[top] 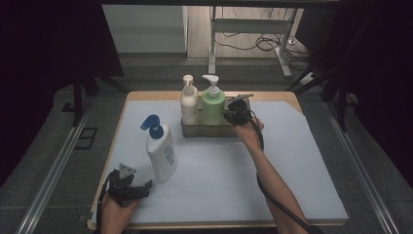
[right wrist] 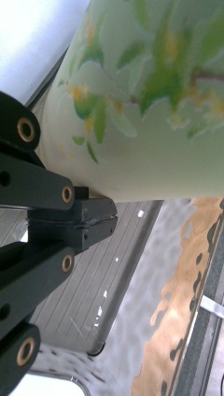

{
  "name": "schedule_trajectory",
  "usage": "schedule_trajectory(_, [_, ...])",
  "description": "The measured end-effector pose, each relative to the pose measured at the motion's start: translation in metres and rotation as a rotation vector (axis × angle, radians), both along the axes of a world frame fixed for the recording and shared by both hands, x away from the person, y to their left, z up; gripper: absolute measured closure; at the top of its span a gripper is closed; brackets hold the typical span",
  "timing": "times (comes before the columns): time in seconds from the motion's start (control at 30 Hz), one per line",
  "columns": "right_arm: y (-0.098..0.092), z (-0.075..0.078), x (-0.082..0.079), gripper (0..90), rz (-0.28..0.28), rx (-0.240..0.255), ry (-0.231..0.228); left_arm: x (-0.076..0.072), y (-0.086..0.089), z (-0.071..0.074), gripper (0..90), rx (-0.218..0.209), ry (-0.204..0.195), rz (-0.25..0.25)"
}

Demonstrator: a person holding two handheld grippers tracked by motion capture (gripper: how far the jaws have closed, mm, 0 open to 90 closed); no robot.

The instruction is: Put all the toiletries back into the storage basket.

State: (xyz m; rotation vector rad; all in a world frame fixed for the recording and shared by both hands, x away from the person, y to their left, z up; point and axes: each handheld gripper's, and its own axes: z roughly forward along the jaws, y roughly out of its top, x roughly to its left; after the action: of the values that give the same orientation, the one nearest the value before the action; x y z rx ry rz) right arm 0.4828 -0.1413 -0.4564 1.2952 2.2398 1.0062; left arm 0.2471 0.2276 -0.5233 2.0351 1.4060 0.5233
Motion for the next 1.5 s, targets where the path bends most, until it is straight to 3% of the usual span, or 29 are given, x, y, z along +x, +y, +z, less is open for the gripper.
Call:
schedule_trajectory(0.37, [0.012, -0.003, -0.002, 89.4, 0.026, -0.002, 0.007, 0.0, 0.0, 0.0, 11.1, 0.0, 0.0, 0.0])
schedule_trajectory(0.7, [0.013, -0.004, -0.003, 88.2, 0.008, 0.01, 0.002, 0.0, 0.0, 0.0, 11.1, 0.0, 0.0, 0.0])
schedule_trajectory(0.87, [0.006, -0.002, -0.004, 72.2, 0.014, -0.004, -0.006, 0.0, 0.0, 0.0, 11.1, 0.0, 0.0, 0.0])
schedule_trajectory(1.0, [-0.002, 0.001, -0.007, 54.2, 0.033, -0.008, -0.015, 0.0, 0.0, 0.0, 11.1, 0.0, -0.001, 0.0])
schedule_trajectory(1.13, [-0.01, 0.003, -0.009, 35.0, 0.06, 0.021, -0.011, 0.0, 0.0, 0.0, 11.1, 0.0, -0.001, 0.0])
schedule_trajectory(1.23, [-0.016, 0.006, -0.013, 26.1, 0.085, 0.055, 0.003, 0.0, 0.0, 0.0, 11.1, 0.0, 0.0, 0.0])
schedule_trajectory(1.37, [-0.019, 0.009, -0.02, 17.2, 0.08, 0.027, 0.018, 0.0, 0.0, 0.0, 11.1, 0.0, -0.001, 0.001])
schedule_trajectory(1.5, [-0.02, 0.012, -0.029, 15.4, 0.095, 0.006, 0.015, 0.0, 0.0, 0.0, 11.1, 0.0, -0.001, 0.001])
